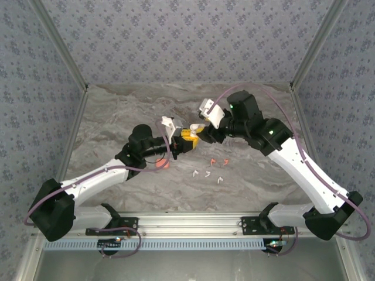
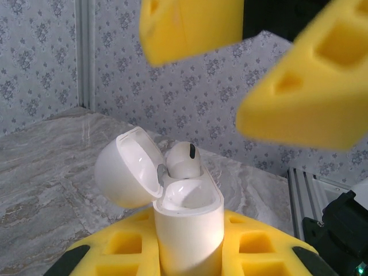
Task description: Insert the wireless bluetooth earbuds into the charging case
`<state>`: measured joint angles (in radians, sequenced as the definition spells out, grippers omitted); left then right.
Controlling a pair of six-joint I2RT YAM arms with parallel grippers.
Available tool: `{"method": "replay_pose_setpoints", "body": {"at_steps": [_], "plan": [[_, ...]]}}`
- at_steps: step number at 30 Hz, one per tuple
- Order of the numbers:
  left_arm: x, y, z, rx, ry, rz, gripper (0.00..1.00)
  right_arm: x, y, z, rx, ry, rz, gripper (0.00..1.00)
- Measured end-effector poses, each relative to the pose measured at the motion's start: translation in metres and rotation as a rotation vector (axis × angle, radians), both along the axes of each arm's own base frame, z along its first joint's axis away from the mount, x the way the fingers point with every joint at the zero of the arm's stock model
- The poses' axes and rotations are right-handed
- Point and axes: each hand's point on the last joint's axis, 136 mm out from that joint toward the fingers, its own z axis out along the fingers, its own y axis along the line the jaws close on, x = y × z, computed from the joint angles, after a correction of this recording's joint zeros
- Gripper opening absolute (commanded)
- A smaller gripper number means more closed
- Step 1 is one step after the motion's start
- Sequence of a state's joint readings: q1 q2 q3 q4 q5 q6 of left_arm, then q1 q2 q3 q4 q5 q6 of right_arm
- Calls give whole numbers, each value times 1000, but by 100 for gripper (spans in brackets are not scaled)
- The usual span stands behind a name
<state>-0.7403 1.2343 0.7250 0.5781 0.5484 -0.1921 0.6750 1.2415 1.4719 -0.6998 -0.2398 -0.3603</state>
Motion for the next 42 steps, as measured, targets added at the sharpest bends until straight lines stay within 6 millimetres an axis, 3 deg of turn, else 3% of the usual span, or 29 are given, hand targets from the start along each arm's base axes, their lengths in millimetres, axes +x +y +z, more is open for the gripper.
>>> {"method": "replay_pose_setpoints", "body": {"at_steps": [9,13,18,27,31,36,42], "plan": [[5,5,0,-3,-11,51,3,10,-33,29,151,51,-150,57],[5,14,4,-11,-37,94,3,10,-45,20,175,93,-206,57],[3,29,18,-23,-94,154,4,8,-56,-31,138,222,-284,60],[1,43,24,-11,-139,214,4,-22,-72,-172,10,573,-421,60],[3,44,23,-8,-136,224,4,-39,-77,-219,-36,664,-451,60],[6,42,17,4,-125,223,4,-45,-80,-264,-88,743,-479,58],[9,38,7,25,-104,220,4,-37,-73,-288,-101,784,-490,55]]}}
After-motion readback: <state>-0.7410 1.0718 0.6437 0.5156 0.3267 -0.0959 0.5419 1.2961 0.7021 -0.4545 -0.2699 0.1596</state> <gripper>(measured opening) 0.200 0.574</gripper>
